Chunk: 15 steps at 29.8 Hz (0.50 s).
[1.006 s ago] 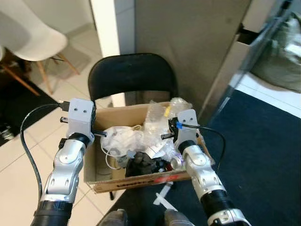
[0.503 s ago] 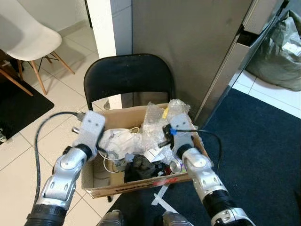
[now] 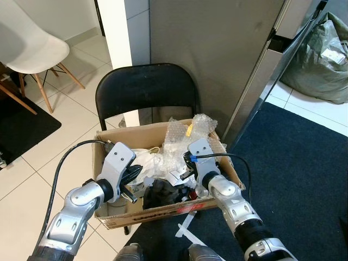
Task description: Picking trash to rubbish bin
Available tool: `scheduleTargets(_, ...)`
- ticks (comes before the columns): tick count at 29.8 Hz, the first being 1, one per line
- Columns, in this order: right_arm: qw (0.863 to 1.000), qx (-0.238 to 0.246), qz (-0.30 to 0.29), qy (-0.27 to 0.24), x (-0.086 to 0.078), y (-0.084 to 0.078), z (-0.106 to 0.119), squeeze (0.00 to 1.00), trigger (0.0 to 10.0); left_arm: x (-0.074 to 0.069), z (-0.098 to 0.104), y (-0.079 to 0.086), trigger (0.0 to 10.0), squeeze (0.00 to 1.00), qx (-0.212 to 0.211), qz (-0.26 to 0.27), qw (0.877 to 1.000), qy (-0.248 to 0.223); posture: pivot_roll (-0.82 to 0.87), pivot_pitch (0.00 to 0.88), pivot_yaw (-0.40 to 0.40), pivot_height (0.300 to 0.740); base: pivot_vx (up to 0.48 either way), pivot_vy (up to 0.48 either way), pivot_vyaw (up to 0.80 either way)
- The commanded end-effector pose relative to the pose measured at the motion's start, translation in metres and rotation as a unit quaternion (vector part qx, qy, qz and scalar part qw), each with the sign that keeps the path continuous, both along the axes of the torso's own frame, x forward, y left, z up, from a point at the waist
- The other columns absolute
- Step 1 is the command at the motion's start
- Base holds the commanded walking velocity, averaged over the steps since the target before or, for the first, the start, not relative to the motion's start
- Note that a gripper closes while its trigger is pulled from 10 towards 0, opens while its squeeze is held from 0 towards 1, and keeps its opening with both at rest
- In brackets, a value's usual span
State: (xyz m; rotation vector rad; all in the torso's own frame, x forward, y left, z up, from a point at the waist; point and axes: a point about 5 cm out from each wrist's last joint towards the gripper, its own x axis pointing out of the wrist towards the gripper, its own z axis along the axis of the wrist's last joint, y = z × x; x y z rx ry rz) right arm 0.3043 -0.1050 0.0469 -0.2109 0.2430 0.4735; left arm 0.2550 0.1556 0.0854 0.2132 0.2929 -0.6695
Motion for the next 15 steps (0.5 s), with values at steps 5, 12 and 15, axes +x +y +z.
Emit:
scheduleTargets(5, 0.997, 0.078, -0.021, 0.003, 0.002, 0.002, 0.007, 1.0, 10.0, -0.004, 0.001, 0.003, 10.0, 0.0, 0.008, -0.008, 1.0, 0.009, 0.06, 0.064, 0.005, 0.74, 0.0, 0.0, 0.0)
scheduleTargets(12, 0.947, 0.27, -0.165, -0.054, 0.018, -0.021, 0.039, 0.0, 10.0, 0.009, 0.006, 0.014, 10.0, 0.0, 0.039, 0.055, 0.997, -0.037, 0.07, 0.056, 0.004, 0.74, 0.0, 0.0, 0.0)
scheduleTargets(15, 0.944, 0.254, -0.197, -0.073, 0.021, -0.033, 0.042, 0.0, 10.0, 0.023, 0.012, 0.025, 10.0, 0.0, 0.053, 0.133, 0.987, -0.068, 0.06, 0.055, 0.004, 0.74, 0.0, 0.0, 0.0)
